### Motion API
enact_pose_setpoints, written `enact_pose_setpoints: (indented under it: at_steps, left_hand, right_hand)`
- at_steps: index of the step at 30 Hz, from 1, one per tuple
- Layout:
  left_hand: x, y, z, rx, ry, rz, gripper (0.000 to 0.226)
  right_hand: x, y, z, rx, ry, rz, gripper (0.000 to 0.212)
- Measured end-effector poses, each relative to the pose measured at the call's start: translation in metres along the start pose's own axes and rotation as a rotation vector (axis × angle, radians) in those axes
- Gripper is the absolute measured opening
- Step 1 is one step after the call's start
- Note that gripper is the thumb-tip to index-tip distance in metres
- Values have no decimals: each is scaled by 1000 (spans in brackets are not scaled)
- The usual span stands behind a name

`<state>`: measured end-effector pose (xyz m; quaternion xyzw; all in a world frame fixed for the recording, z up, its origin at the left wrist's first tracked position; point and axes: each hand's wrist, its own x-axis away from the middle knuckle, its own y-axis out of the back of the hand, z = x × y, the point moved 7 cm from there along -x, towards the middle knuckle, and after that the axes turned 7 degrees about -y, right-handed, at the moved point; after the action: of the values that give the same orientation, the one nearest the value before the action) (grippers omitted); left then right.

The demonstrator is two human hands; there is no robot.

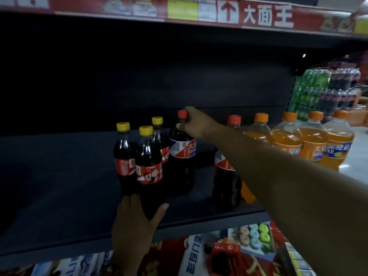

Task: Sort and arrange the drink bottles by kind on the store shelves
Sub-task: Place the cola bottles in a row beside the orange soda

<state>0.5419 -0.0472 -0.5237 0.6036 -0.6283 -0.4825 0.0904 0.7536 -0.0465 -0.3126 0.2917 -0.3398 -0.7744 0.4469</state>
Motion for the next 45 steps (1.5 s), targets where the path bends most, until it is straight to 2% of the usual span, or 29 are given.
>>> enact_pose_setpoints:
  at_steps: [3,8,10,13,15,17,19,21,24,26,31,33,41,43,45]
  left_hand:
    - [-4,4,7,60,42,20,76]
    - [-2,1,7,109,54,-25,75]
    - [-2,4,8,203,98,-47,79]
    - [6,7,17,498,203,-60,66]
    - [19,16,2,465,80,-70,62]
    - [35,23,-34,376,-157,-87,55]
    - [43,21,-76,444,-282,-85,58]
    - [31,10,-103,578,-219,-17,80]
    - [2,-19,-114,721,-81,67,103]
    - [-12,-37,-110,773,-26,100,100]
    - [-16,-49,-106,788,-61,187,62]
    - [-16,-47,-109,811,-83,232,56]
    - [-13,-48,-119,828,-74,303,58]
    - [-8,-41,-121,762,-100,293,67]
    - [0,-19,-118,636,-147,220,75]
  right_hand:
    - [7,13,2,148,38,-105,39]
    - [35,31,9,411,38,-76,36]
    - [43,36,11,453,37,-82,40]
    - [52,39,15,488,29,-75,41]
    - [56,39,14,501,54,-70,39]
    - [65,47,12,452,111,-120,52]
    - [78,68,14,406,214,-249,65]
    - [84,87,5,443,225,-313,76]
    - [78,88,-33,570,65,-111,104]
    - [76,80,-51,623,67,-19,108]
    - [74,77,-57,598,150,-65,99]
    - [74,76,-57,587,175,-67,96]
    - [67,71,-66,550,151,-83,106]
    - [68,69,-67,559,122,-93,106]
    - [79,66,-55,543,153,-192,98]
